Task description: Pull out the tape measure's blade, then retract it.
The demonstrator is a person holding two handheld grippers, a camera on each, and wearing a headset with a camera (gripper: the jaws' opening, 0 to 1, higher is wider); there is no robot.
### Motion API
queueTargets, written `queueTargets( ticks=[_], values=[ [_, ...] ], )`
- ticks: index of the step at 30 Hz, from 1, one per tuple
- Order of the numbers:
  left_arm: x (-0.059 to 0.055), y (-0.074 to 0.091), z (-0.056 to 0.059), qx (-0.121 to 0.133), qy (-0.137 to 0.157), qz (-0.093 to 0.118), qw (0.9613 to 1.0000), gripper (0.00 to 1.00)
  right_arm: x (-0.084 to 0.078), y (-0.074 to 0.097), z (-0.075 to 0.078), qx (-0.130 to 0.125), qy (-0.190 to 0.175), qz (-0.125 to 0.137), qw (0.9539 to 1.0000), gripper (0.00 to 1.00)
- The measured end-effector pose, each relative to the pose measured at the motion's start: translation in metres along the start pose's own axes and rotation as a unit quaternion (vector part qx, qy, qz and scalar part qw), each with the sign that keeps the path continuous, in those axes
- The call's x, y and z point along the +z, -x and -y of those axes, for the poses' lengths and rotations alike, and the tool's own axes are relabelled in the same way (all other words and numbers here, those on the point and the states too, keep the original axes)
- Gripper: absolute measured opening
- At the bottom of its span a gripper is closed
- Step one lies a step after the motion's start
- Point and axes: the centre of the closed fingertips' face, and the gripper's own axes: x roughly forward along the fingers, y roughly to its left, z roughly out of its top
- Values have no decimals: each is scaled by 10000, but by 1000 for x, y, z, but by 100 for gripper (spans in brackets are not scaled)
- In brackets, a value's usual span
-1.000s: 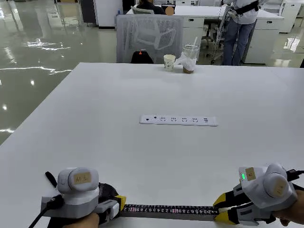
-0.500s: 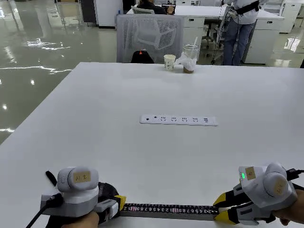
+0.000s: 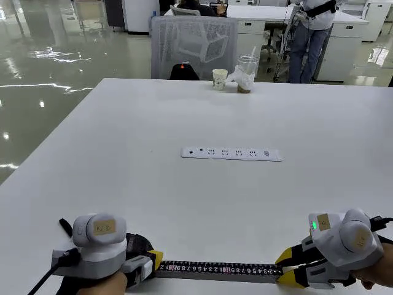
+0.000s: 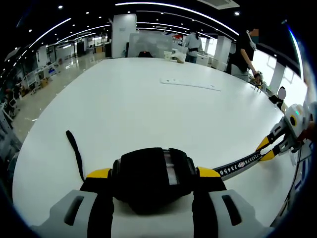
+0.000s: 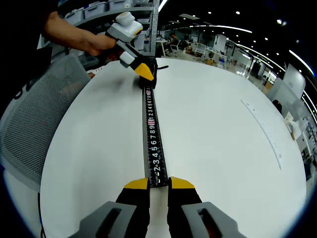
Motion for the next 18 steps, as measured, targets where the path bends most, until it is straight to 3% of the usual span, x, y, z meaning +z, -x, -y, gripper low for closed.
queueTargets(
  ticks=[18],
  values=[
    [-1, 1, 0, -57, -30, -17, 10000, 59, 1, -1, -1, 21, -16, 13, 10000, 9]
  ],
)
